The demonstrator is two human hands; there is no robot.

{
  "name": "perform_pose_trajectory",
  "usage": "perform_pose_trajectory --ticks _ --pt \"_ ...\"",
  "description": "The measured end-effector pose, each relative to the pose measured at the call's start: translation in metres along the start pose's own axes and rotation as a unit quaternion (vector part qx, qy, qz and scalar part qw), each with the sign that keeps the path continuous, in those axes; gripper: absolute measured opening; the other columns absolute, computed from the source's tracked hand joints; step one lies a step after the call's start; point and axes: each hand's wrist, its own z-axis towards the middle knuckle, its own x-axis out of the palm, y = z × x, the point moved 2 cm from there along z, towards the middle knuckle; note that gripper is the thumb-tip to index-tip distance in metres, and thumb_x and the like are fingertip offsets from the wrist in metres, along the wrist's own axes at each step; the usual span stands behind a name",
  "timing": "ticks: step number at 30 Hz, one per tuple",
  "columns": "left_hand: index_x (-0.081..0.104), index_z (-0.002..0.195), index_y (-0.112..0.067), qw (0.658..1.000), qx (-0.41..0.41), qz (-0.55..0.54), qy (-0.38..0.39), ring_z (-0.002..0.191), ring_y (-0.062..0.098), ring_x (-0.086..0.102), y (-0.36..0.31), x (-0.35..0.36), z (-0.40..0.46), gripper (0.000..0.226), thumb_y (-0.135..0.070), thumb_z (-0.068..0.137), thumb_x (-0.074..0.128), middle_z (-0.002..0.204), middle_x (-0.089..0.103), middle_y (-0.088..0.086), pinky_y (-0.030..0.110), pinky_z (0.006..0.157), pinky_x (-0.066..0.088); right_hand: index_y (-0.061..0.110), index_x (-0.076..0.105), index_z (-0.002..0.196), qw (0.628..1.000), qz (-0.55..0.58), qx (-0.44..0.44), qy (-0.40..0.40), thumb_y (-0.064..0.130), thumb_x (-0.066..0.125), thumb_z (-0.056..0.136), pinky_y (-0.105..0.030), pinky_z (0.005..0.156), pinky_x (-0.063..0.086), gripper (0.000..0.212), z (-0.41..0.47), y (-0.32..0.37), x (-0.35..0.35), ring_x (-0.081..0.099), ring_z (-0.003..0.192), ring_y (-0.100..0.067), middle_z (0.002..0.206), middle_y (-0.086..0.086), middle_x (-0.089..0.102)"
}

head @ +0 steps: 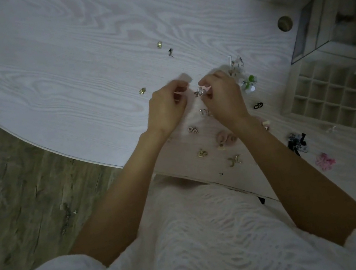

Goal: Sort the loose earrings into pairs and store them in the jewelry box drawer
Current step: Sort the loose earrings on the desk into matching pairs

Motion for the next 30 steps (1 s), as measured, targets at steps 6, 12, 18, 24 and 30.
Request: perform_pose_trajectory --ticks 6,12,18,24,30 --pt "0.065 0.099 -0.016 0.996 0.003 0.0 -0.087 0.083 0.007 0.062 0.023 -0.053 0.029 0.019 -0.009 0.084 0.055 0.097 0.066 -0.01 0.017 0.074 0.047 0.009 0.063 0.11 0.998 0.007 -0.064 0.018 0.011 0.058 0.088 -0.03 0.078 0.049 0.023 0.033 0.018 -0.011 0.059 0.088 -0.017 0.11 -0.009 0.06" --pt "0.061 0.112 -0.017 0.993 0.014 0.096 -0.059 0.089 0.014 0.061 0.022 -0.062 0.1 0.031 -0.019 0.082 0.062 0.108 0.063 0.002 0.027 0.082 0.046 0.009 0.06 0.11 0.999 0.006 -0.048 0.023 0.024 0.064 0.085 -0.029 0.075 0.044 0.029 0.096 0.039 0.011 0.058 0.091 -0.021 0.101 -0.009 0.063" --pt "0.065 0.1 -0.012 0.985 0.031 0.166 -0.02 0.092 0.023 0.058 0.015 -0.047 0.122 0.02 -0.021 0.084 0.058 0.103 0.06 0.011 0.024 0.076 0.039 0.01 0.063 0.096 0.999 -0.018 -0.04 0.015 0.011 0.061 0.085 -0.029 0.076 0.045 0.012 0.11 0.048 0.023 0.058 0.09 -0.022 0.1 -0.009 0.062" --pt "0.07 0.098 -0.018 0.981 0.057 0.185 -0.008 0.089 0.02 0.062 0.017 -0.053 0.107 0.017 -0.019 0.085 0.058 0.099 0.067 0.007 0.022 0.077 0.042 0.005 0.065 0.088 0.998 -0.01 -0.057 0.017 -0.002 0.053 0.081 -0.031 0.072 0.048 0.015 0.092 0.035 0.021 0.058 0.083 -0.023 0.093 -0.011 0.062" --pt "0.071 0.092 -0.017 0.986 0.045 0.162 -0.009 0.082 0.021 0.064 0.038 -0.064 0.054 0.013 -0.022 0.081 0.066 0.092 0.07 0.005 0.035 0.078 0.051 0.0 0.064 0.09 0.992 -0.006 -0.123 0.035 -0.006 0.051 0.08 -0.035 0.069 0.047 0.017 0.062 0.029 0.026 0.055 0.084 -0.027 0.093 -0.015 0.059"
